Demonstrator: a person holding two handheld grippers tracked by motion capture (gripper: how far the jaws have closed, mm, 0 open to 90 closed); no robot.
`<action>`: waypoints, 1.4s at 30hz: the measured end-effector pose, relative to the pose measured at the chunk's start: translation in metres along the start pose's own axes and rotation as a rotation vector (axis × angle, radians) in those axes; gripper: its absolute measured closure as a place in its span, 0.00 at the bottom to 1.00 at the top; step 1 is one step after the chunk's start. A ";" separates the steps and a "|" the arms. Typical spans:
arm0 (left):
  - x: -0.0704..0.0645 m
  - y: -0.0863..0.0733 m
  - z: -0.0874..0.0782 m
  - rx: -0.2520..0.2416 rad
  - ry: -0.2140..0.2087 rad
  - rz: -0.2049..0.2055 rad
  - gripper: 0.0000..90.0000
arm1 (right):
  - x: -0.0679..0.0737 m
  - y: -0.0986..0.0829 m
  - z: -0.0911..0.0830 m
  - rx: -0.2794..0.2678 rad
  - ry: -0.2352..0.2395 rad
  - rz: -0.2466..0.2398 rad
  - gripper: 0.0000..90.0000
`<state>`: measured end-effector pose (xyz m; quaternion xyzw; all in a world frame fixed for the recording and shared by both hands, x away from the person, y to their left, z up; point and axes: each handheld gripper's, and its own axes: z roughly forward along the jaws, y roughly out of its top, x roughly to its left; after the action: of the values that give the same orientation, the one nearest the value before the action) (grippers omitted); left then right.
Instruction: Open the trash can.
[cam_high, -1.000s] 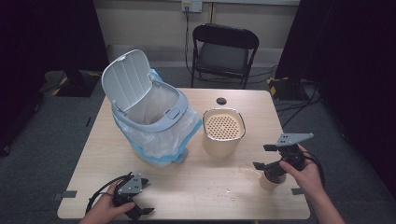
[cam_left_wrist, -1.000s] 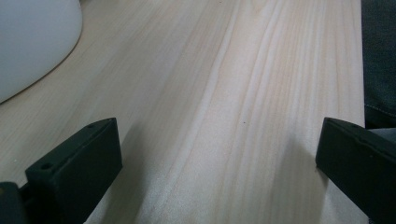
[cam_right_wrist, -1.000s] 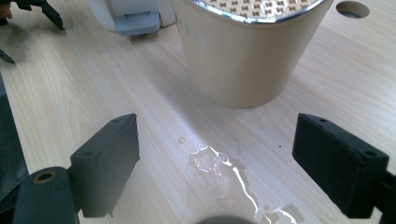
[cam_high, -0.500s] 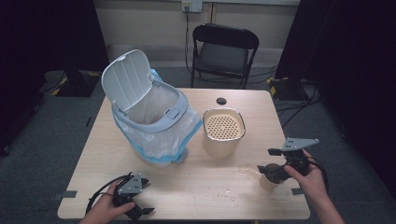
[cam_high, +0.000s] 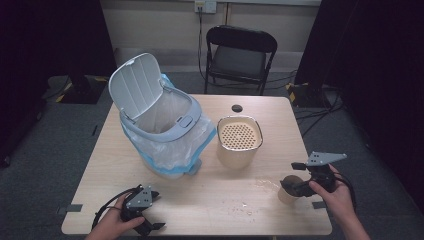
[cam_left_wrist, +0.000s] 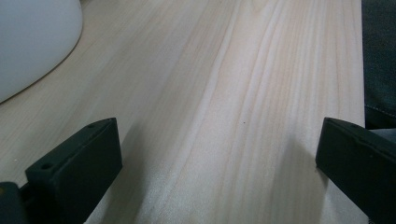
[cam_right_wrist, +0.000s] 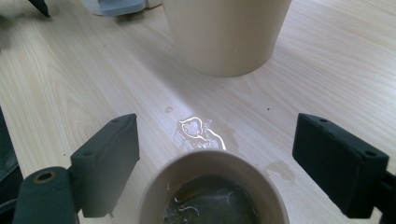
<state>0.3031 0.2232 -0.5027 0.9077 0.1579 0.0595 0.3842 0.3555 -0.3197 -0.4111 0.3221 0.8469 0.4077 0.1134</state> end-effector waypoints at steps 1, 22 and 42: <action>0.000 0.000 0.000 0.000 0.000 0.000 0.00 | 0.000 -0.001 -0.001 0.000 0.000 0.002 0.16; 0.000 0.000 0.000 0.000 0.000 0.000 0.00 | 0.001 -0.034 -0.003 0.006 0.020 0.022 0.16; 0.000 0.000 0.000 0.000 0.001 -0.002 0.00 | -0.001 -0.057 0.005 -0.005 0.039 0.032 0.16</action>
<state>0.3029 0.2232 -0.5027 0.9075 0.1590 0.0596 0.3842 0.3323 -0.3432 -0.4581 0.3272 0.8427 0.4177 0.0910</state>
